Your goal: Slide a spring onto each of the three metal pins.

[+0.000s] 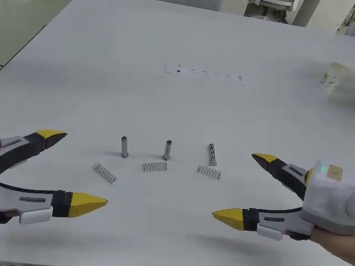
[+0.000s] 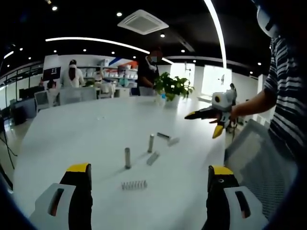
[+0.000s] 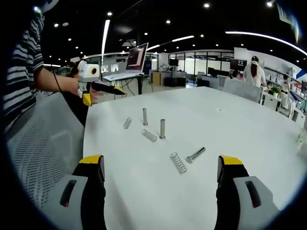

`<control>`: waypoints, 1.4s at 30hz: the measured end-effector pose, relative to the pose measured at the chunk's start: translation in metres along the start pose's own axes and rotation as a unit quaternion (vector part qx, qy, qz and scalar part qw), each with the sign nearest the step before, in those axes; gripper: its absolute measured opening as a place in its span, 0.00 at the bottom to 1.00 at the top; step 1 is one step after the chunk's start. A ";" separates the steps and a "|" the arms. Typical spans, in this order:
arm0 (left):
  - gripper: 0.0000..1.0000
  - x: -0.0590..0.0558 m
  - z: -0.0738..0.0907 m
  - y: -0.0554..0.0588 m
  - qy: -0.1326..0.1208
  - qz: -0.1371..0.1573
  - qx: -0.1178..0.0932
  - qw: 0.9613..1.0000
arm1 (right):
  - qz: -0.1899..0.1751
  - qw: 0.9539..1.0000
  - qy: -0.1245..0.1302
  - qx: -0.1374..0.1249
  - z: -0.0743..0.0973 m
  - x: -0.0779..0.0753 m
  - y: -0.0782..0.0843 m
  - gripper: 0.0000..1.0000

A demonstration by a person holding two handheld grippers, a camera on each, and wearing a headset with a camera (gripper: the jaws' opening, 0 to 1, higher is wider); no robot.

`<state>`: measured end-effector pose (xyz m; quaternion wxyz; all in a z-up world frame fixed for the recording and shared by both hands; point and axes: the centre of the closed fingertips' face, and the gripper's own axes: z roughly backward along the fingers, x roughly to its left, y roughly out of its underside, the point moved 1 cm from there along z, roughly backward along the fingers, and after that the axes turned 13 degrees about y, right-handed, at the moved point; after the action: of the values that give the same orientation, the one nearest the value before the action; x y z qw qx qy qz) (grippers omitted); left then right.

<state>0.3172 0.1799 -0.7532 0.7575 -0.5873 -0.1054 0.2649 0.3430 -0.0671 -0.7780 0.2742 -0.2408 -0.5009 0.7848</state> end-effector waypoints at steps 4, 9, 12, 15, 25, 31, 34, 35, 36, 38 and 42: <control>0.98 -0.001 0.001 0.002 0.001 0.004 0.001 1.000 | -0.005 1.000 0.000 0.000 0.000 0.000 -0.001 0.98; 0.98 0.000 0.001 0.003 0.000 0.006 0.003 1.000 | -0.005 1.000 -0.001 0.000 -0.001 -0.001 -0.002 0.98; 0.98 0.001 0.001 0.001 0.001 0.005 0.001 1.000 | -0.005 1.000 -0.002 0.001 -0.001 -0.001 -0.001 0.98; 0.98 0.002 0.000 0.000 0.001 0.004 0.002 1.000 | -0.007 1.000 -0.002 0.003 -0.001 -0.001 0.000 0.98; 0.98 0.002 -0.003 -0.002 0.005 0.004 0.003 1.000 | -0.040 0.999 -0.014 0.010 -0.005 0.001 -0.002 0.97; 0.97 0.002 -0.002 0.000 0.005 0.007 0.004 1.000 | -0.056 0.998 -0.017 0.019 -0.010 -0.001 -0.005 0.95; 0.98 0.002 -0.001 0.000 0.003 0.006 0.004 1.000 | -0.066 0.997 -0.021 0.026 -0.013 0.000 -0.005 0.93; 0.98 0.001 0.000 0.000 0.002 0.005 0.003 1.000 | -0.062 0.997 -0.021 0.027 -0.013 0.000 -0.005 0.93; 0.98 0.001 0.000 0.000 0.003 0.005 0.003 1.000 | -0.060 0.998 -0.021 0.026 -0.014 0.001 -0.006 0.93; 0.98 0.000 0.000 0.001 0.004 0.008 0.004 1.000 | -0.062 0.997 -0.023 0.028 -0.016 0.000 -0.007 0.92; 0.97 0.001 0.001 0.001 0.003 0.007 0.003 1.000 | -0.064 0.998 -0.013 0.026 -0.020 -0.007 -0.011 0.90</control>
<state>0.3176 0.1815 -0.7539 0.7578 -0.5864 -0.0977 0.2687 0.3630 -0.0545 -0.7747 0.3236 -0.1910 -0.4984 0.7813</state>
